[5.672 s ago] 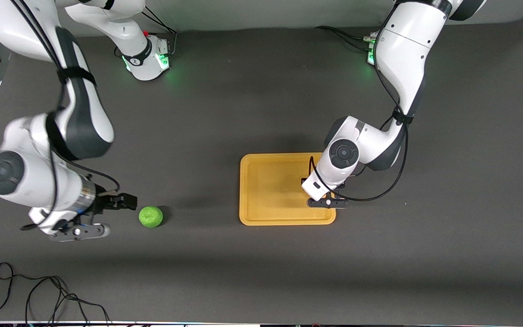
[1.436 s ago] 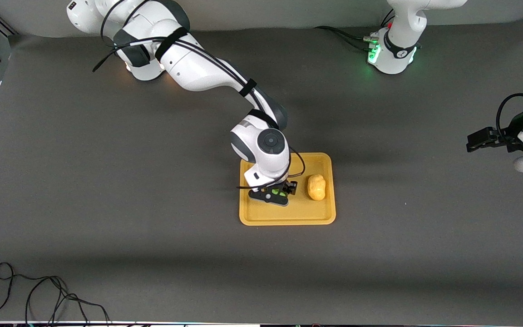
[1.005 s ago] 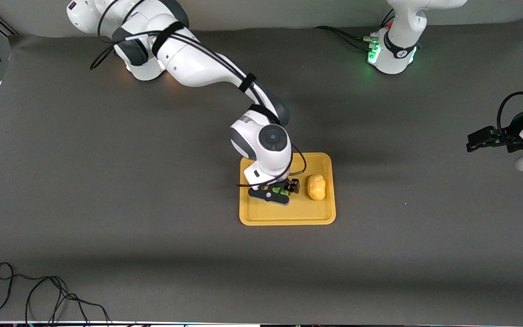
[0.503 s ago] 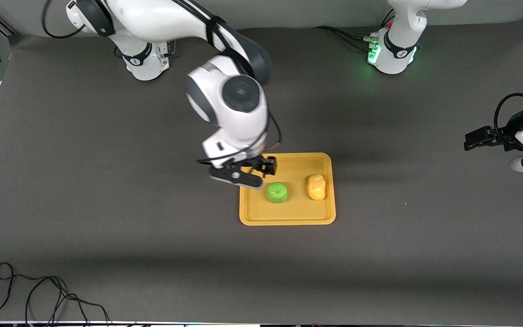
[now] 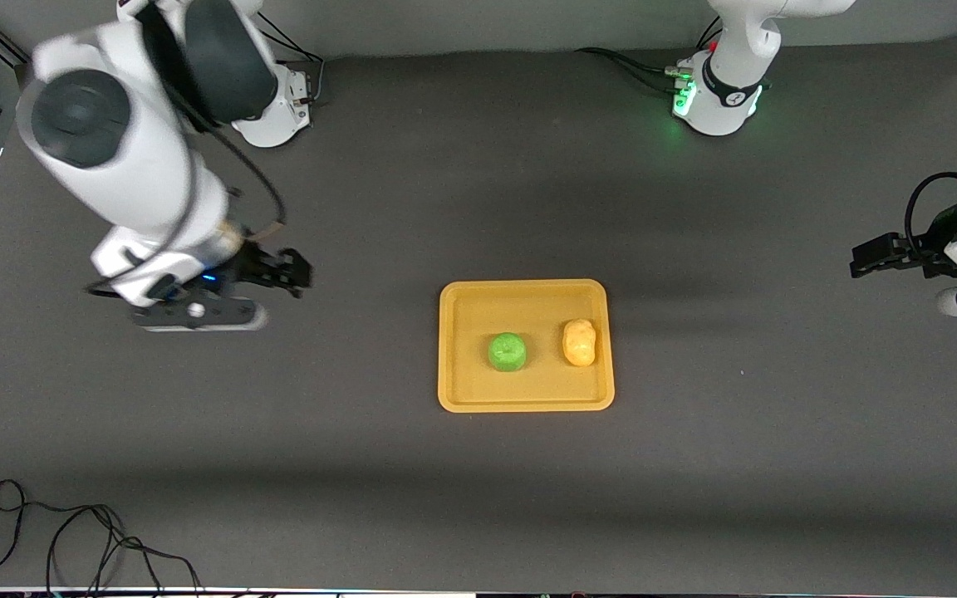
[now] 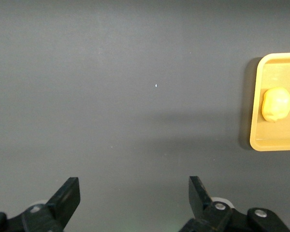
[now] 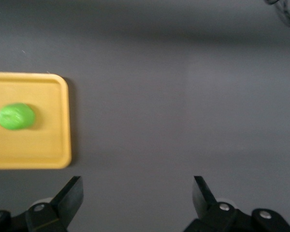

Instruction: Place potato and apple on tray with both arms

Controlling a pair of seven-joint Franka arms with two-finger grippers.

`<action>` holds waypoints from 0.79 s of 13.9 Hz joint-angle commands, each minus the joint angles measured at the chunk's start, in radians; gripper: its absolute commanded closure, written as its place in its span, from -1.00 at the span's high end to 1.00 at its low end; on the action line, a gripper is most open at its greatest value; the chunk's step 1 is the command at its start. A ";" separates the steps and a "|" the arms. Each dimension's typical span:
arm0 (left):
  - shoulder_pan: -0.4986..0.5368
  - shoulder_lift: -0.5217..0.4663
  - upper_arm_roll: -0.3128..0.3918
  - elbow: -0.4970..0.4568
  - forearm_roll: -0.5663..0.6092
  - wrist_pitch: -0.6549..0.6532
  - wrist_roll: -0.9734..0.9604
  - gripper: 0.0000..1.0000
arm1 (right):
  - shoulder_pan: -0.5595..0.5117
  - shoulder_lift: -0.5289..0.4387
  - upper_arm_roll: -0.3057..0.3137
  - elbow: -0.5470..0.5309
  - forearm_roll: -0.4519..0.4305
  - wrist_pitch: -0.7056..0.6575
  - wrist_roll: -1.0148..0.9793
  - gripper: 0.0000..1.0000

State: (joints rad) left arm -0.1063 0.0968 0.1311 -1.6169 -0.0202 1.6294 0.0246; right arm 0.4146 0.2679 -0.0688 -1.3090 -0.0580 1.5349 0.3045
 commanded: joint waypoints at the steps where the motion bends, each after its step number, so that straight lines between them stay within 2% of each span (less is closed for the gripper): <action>1: -0.015 -0.011 0.009 -0.008 0.000 0.017 -0.049 0.99 | -0.083 -0.195 -0.002 -0.220 0.017 0.059 -0.143 1.00; 6: -0.027 -0.003 0.007 0.005 -0.009 0.021 -0.064 0.99 | -0.293 -0.269 0.009 -0.285 0.020 0.062 -0.320 1.00; 11: -0.030 0.004 -0.001 0.005 0.002 0.021 -0.064 0.99 | -0.306 -0.266 -0.072 -0.283 0.021 0.059 -0.323 1.00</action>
State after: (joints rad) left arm -0.1225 0.0979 0.1272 -1.6153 -0.0221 1.6441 -0.0207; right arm 0.1059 0.0243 -0.1196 -1.5643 -0.0526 1.5725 -0.0030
